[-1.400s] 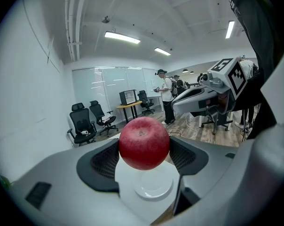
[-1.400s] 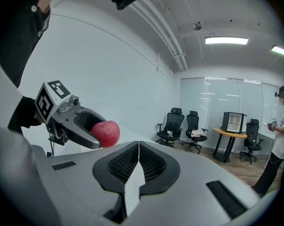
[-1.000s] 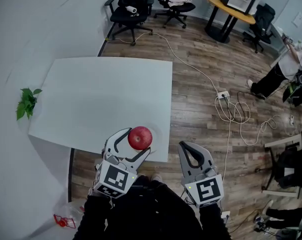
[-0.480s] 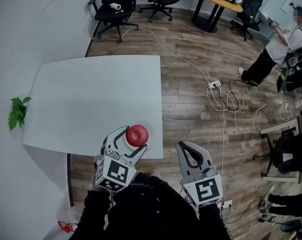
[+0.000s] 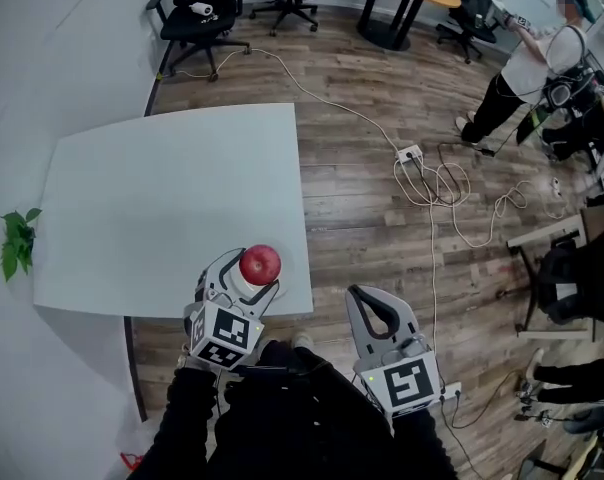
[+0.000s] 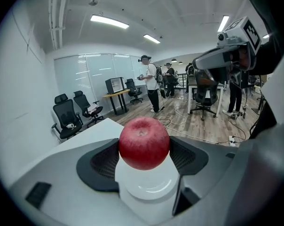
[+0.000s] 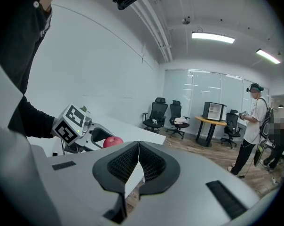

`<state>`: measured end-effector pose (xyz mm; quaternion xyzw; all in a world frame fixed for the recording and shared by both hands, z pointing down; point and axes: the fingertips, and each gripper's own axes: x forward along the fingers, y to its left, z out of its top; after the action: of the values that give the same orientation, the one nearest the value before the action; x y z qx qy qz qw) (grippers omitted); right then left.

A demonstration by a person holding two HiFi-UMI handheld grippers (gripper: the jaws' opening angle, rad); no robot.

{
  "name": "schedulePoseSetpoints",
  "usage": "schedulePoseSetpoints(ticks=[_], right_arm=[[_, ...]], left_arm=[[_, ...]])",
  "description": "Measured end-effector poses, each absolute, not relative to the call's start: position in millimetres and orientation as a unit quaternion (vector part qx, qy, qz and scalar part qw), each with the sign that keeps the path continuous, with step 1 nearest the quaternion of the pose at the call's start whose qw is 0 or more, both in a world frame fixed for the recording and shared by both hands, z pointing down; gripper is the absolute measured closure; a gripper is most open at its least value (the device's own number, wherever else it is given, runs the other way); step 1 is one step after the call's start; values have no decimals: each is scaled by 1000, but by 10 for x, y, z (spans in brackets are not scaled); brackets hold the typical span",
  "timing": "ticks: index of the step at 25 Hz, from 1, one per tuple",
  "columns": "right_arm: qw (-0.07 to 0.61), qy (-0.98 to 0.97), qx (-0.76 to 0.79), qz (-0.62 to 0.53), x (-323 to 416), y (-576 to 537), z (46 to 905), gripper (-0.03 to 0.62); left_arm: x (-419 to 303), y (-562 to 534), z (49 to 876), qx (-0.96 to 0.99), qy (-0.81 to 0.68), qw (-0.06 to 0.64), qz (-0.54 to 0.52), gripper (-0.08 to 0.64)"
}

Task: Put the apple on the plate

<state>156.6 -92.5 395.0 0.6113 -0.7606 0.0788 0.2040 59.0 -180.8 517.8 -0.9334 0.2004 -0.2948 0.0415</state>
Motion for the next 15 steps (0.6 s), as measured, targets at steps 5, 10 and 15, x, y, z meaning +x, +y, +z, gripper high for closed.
schedulePoseSetpoints(ticks=[5,10,15], right_arm=[[212,-752,619,88,1610,-842,4000,551],[218,-743,626,96,1659,-775,4043,551],[221,-740,628,98,1663,-739,4043,551]], left_arm=[[625,-1828,5440,-927,196,54,-316,218],[626,-1872,5760,-920,195,43,-339,218],[609,-1932,5969,-915,200,25,-350,218]])
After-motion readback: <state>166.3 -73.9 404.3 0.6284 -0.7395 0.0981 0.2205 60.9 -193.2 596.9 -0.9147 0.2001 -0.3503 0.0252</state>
